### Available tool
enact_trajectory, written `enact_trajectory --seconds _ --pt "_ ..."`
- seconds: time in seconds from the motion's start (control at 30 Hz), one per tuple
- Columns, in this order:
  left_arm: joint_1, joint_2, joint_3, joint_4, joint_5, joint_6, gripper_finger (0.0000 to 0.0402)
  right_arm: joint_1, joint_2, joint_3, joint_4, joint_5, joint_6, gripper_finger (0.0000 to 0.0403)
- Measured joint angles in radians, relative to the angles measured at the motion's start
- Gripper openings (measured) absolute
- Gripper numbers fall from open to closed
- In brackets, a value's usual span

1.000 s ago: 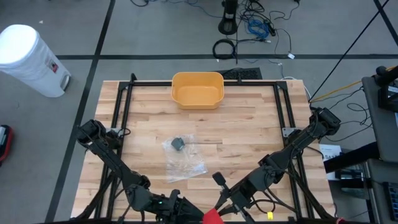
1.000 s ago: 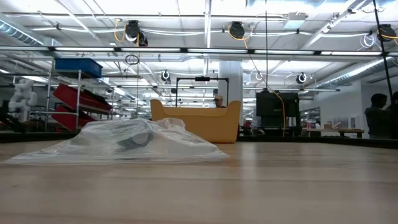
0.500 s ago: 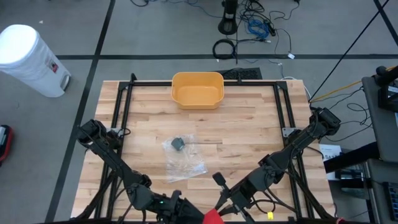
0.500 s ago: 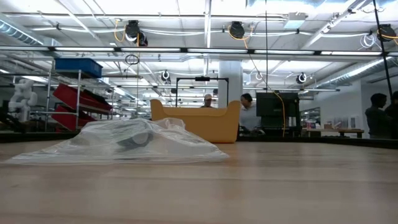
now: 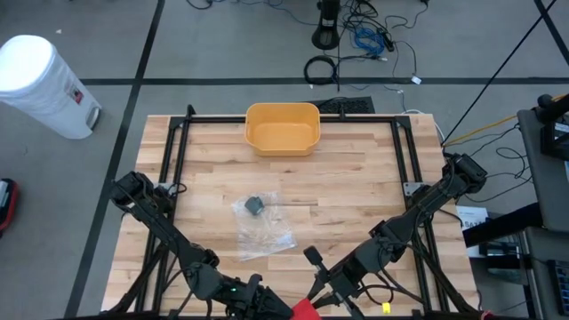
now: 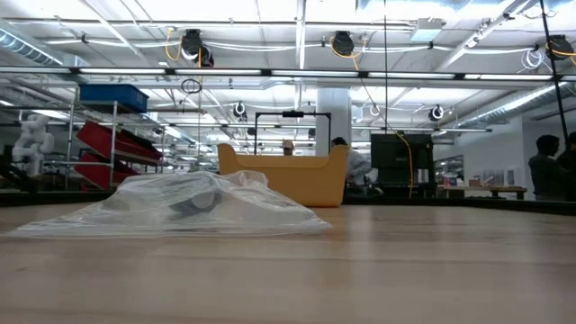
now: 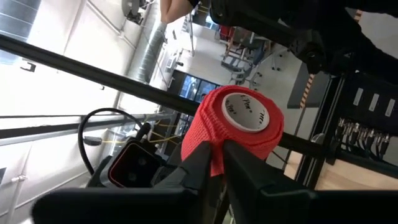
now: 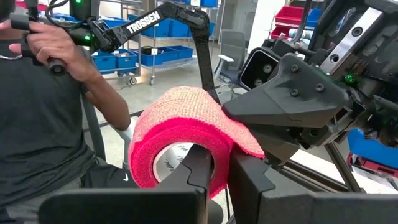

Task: Roll bandage
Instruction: Roll the red bandage

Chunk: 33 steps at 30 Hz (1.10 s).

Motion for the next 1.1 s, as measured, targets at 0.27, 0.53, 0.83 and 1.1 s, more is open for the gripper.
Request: enact_trajectory --seconds 0.27,0.53,0.83,1.1 --pt "-0.005 0.000 0.000 0.000 -0.007 0.000 0.0007 -0.001 0.000 0.000 -0.001 0.003 0.016 0.0029" --pt "-0.038 0.000 0.000 0.008 -0.113 0.062 0.0003 -0.002 0.000 0.000 -0.004 0.011 0.018 0.0029" --pt "-0.075 0.000 0.001 0.060 -0.143 0.114 0.0002 -0.002 0.000 0.000 -0.030 0.010 0.027 0.0029" --pt "-0.080 0.000 0.001 0.055 -0.246 0.138 0.0001 -0.002 0.000 0.000 -0.031 0.006 0.027 0.0029"
